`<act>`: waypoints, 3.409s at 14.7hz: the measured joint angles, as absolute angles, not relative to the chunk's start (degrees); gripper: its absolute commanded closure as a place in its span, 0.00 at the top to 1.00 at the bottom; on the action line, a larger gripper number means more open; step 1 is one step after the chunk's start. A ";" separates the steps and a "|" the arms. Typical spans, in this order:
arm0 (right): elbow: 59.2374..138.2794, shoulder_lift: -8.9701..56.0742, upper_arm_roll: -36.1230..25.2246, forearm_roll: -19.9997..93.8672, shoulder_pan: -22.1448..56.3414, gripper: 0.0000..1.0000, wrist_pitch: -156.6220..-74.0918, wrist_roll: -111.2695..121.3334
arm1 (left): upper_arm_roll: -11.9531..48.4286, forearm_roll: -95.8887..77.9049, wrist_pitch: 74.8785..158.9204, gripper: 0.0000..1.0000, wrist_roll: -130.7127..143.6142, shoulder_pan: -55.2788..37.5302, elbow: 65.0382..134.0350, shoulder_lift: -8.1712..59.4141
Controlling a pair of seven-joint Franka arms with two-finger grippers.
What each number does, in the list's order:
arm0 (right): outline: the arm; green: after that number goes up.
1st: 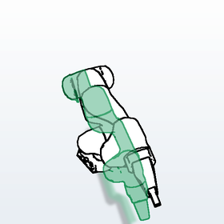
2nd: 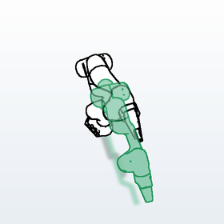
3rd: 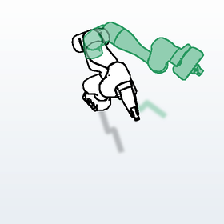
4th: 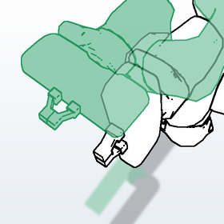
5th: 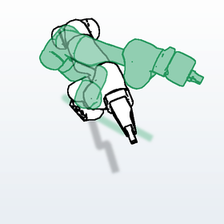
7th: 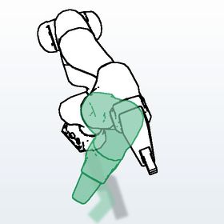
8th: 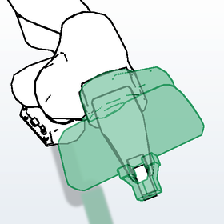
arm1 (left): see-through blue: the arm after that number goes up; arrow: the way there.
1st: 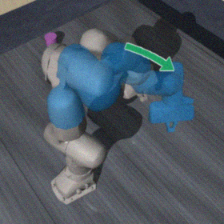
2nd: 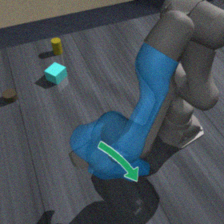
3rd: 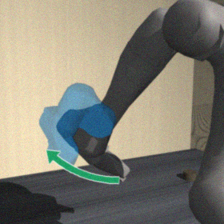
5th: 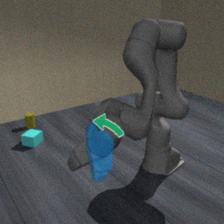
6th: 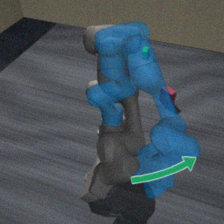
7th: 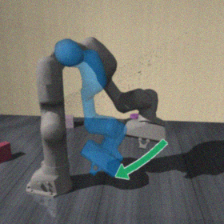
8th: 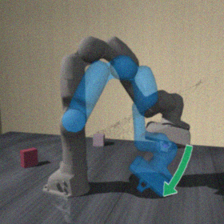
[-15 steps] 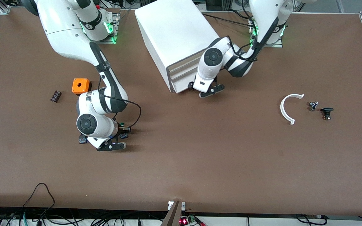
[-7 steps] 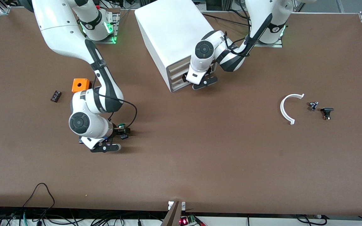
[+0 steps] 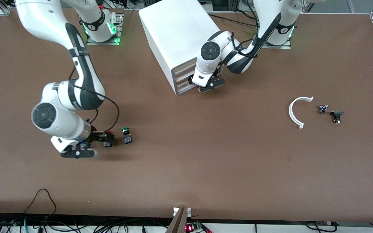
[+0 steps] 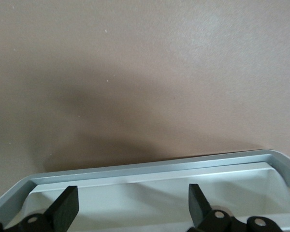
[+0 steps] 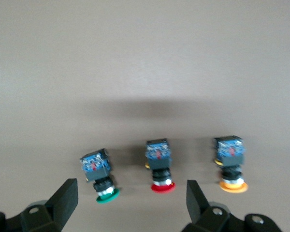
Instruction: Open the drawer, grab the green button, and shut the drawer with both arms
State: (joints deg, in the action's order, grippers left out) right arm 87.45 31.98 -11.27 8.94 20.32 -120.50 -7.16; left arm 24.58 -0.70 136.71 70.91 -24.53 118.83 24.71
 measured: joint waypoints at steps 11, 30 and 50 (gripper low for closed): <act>96.94 9.01 -17.19 7.20 20.25 0.99 -106.79 -4.47 | 24.13 3.46 106.97 1.00 46.15 -10.26 100.76 20.17; 96.36 -3.23 5.63 0.80 -1.29 0.99 -93.00 -4.48 | 4.27 -0.85 97.41 1.00 -8.76 0.83 97.92 0.20; 87.59 1.94 6.69 -2.30 -0.21 1.00 -90.39 -9.38 | 2.46 -0.85 95.75 1.00 -5.28 -0.22 100.64 -3.19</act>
State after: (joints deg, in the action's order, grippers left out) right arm 87.59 1.94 6.69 -2.30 -0.21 -90.39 -9.38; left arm 2.46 -0.85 95.75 -5.28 -0.22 100.64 -3.19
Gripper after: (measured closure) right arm 0.000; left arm 0.000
